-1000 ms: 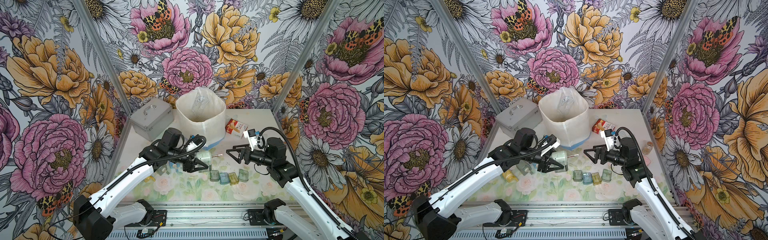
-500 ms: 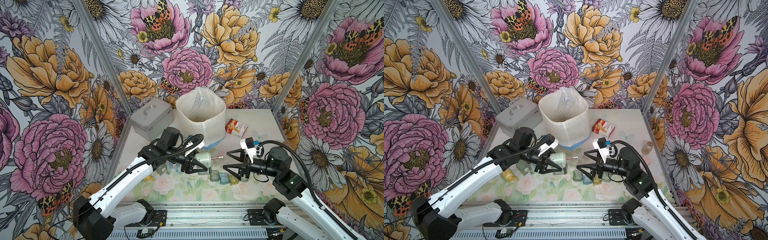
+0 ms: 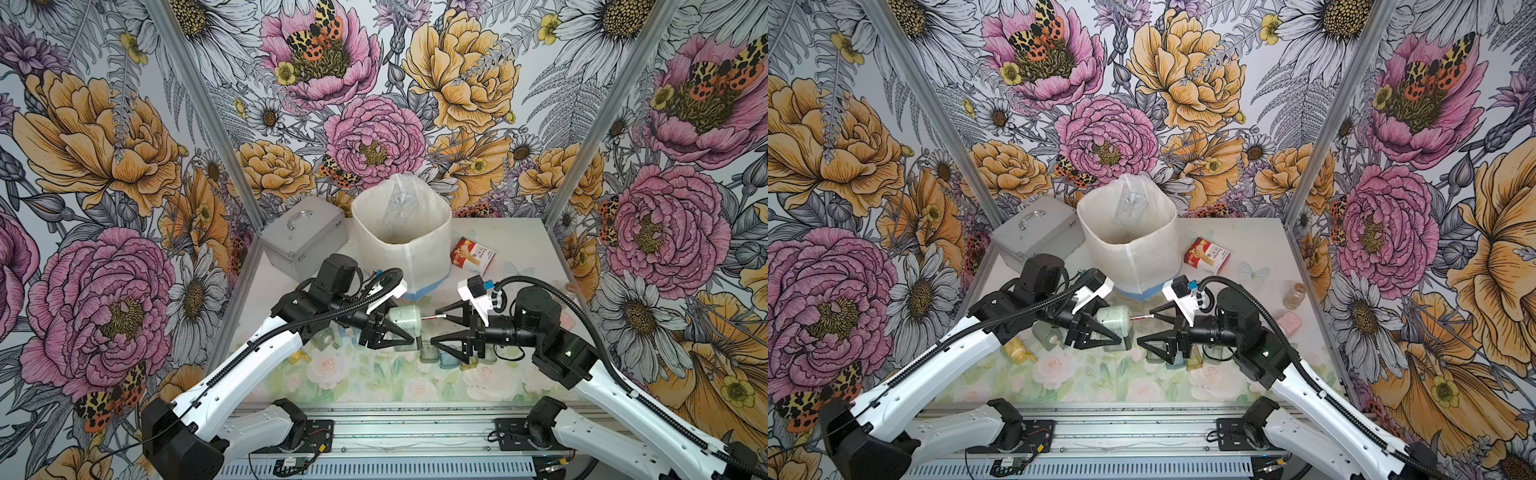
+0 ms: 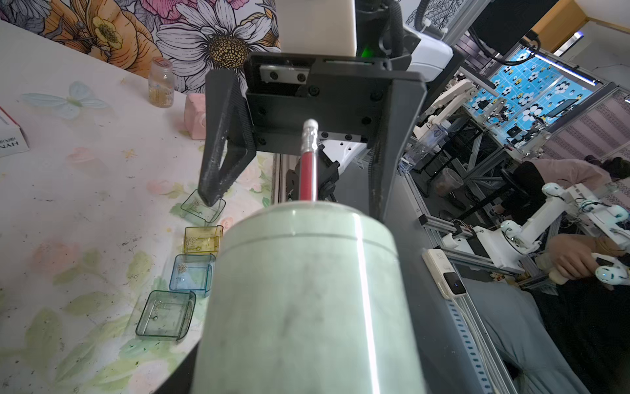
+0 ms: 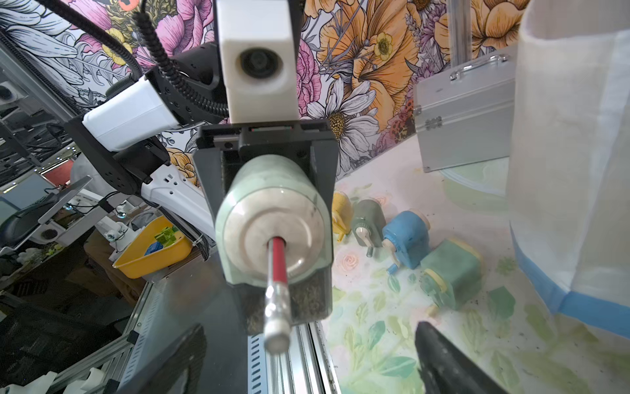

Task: Take out the pencil sharpener tray and clean the shavings
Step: Open the container of the pencil sharpener.

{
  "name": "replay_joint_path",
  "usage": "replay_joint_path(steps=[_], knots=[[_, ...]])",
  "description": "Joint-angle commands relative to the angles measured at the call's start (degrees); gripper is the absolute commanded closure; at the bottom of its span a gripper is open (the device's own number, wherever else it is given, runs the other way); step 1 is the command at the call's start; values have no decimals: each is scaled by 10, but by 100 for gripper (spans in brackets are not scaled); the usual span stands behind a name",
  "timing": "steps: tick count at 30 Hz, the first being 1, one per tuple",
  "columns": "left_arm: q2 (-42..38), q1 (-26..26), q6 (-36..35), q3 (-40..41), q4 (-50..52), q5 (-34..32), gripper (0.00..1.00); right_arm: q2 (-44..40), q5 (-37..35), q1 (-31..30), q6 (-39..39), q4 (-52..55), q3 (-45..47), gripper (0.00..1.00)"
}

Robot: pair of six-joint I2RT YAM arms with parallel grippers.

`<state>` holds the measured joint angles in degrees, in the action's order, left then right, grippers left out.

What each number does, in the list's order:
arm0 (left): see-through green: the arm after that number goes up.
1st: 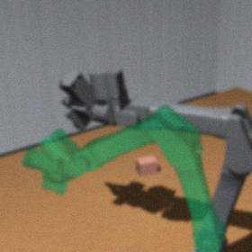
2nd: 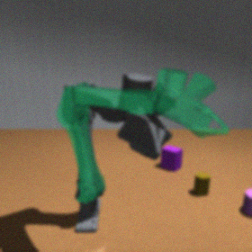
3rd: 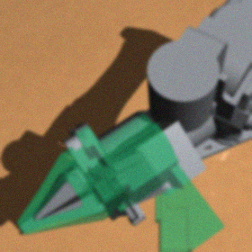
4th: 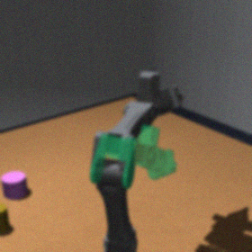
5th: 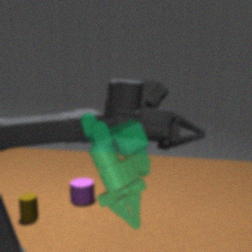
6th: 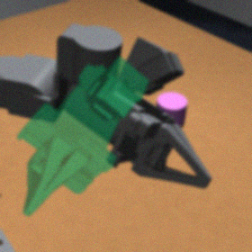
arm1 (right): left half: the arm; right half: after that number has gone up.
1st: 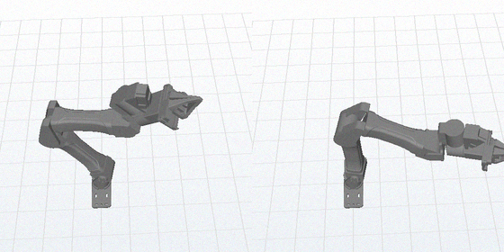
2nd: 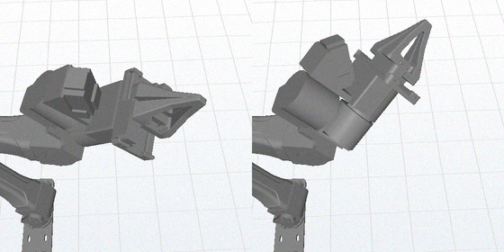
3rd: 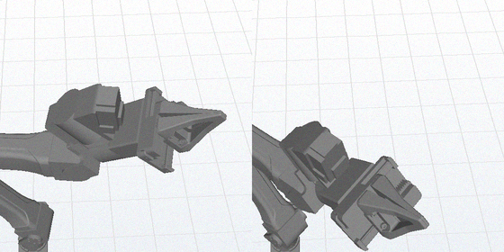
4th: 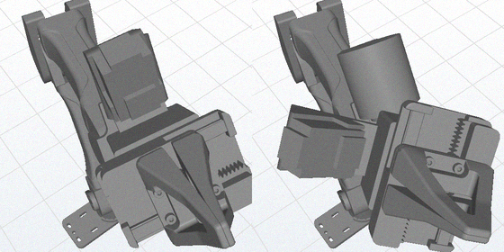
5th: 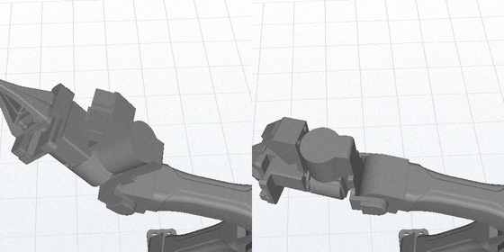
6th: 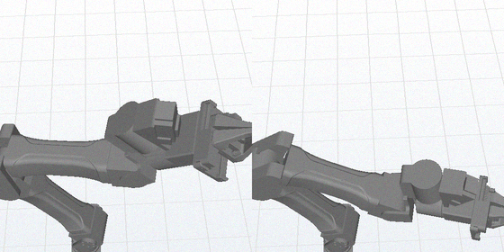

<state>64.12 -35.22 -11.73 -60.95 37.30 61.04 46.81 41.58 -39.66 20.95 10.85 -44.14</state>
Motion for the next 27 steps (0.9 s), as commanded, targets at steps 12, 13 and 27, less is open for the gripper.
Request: replay_joint_path(steps=[12,13,27], knots=[[-10,4,2,-22,-7,27,100,59,-50,-54,-16,-10,-51,16],[-8,4,2,-22,-7,28,100,62,-48,-55,-16,-10,-54,17],[-6,11,8,-25,-7,45,100,100,-30,-90,12,-10,-70,37]])
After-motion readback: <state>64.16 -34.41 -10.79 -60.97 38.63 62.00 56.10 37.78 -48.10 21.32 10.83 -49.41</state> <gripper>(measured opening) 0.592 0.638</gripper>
